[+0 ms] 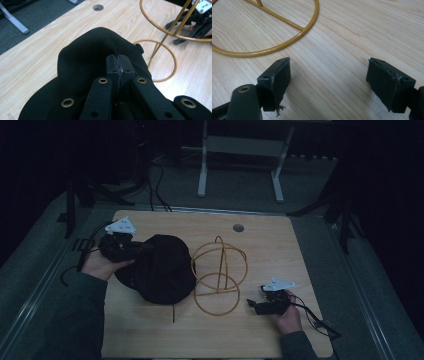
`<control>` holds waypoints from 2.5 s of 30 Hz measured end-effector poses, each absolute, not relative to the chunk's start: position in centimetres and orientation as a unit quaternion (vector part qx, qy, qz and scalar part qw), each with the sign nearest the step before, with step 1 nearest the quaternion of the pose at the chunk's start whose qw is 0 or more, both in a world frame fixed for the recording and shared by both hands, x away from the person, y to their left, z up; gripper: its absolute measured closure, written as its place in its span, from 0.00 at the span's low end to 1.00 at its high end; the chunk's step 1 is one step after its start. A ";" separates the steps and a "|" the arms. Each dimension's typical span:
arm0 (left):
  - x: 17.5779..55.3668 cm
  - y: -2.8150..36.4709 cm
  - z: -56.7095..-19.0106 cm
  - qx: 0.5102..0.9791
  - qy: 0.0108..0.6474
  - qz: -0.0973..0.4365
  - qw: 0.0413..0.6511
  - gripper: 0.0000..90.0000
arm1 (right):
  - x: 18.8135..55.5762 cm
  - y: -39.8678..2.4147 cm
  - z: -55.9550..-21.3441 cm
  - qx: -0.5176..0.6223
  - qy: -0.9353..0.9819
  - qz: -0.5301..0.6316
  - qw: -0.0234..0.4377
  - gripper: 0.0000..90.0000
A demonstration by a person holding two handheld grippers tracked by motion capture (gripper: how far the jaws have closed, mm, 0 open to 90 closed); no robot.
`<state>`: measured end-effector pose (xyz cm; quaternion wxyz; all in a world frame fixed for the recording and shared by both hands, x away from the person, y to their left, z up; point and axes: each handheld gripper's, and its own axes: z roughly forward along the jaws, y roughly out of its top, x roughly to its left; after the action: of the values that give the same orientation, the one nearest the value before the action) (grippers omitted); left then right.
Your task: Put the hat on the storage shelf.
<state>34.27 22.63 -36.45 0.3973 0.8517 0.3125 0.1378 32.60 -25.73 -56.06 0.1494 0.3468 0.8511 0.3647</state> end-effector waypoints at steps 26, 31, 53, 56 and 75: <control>34.3 23.6 -33.8 0.824 0.340 0.139 0.431 0.99 | 32.6 -25.7 -56.1 0.346 0.851 0.364 0.150 0.21; 34.1 23.6 -32.9 0.822 0.340 0.143 0.434 0.99 | 32.6 -25.7 -56.1 0.346 0.851 0.364 0.150 0.21; 34.0 22.4 -29.8 0.812 0.347 0.146 0.446 0.99 | 32.6 -25.7 -56.0 0.348 0.851 0.365 0.148 0.21; 34.0 22.3 -29.5 0.808 0.346 0.143 0.454 0.99 | 32.6 -25.7 -56.0 0.348 0.851 0.365 0.148 0.21; 33.7 23.2 -28.1 0.782 0.350 0.138 0.496 0.99 | 32.6 -25.7 -56.1 0.348 0.851 0.365 0.148 0.21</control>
<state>33.73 23.16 -28.14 0.4958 0.7825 0.3504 0.1382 32.64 -25.73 -56.05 0.1482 0.3476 0.8509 0.3649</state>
